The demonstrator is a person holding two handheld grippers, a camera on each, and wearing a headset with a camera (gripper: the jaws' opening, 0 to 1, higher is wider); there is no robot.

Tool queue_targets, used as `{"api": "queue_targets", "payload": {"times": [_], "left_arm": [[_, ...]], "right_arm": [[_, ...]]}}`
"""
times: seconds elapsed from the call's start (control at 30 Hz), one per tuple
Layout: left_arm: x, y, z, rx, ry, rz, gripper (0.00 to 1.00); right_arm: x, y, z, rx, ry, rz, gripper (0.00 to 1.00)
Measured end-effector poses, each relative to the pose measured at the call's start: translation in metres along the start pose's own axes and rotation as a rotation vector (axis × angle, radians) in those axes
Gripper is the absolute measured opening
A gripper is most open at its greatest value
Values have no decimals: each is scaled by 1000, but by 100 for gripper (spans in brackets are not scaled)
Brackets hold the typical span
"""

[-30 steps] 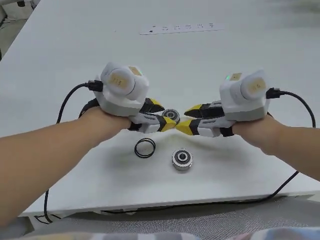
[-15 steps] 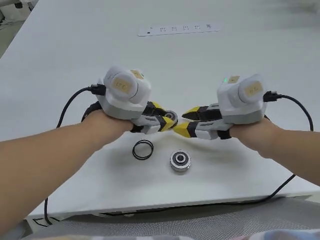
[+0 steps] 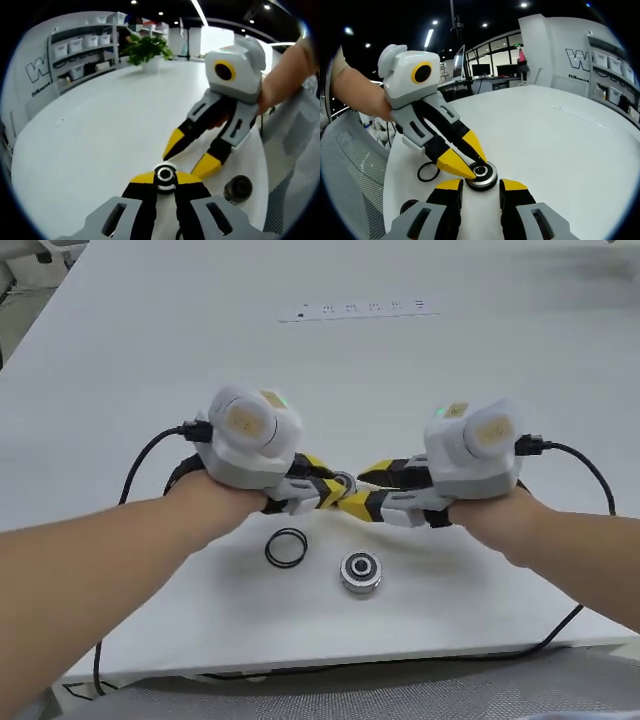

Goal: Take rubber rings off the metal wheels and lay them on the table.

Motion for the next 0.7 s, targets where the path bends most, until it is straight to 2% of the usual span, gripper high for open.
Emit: {"api": "queue_targets", "payload": {"times": [0.23, 0.33, 0.37, 0.7], "left_arm": [[0, 1, 0, -5, 7, 8, 14], [0, 2, 0, -6, 9, 10, 14], [0, 2, -1, -4, 8, 10, 13], [0, 3, -1, 1, 2, 15, 13]], "right_arm": [[-7, 8, 0, -8, -38, -19, 27], [-5, 8, 0, -12, -65, -27, 26], [-4, 8, 0, -19, -94, -32, 25], [-2, 2, -2, -28, -97, -28, 21]]}}
Point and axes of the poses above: the centre of the closed fingertips' face, and the gripper's own axes: y roughly forward along the fingers, x roughly to its right, z roughly out of its top, the point moved 9 cm from there along -y, roughly backward along the fingers, and after that the axes turned 4 degrees about x, right-handed, at the moved point
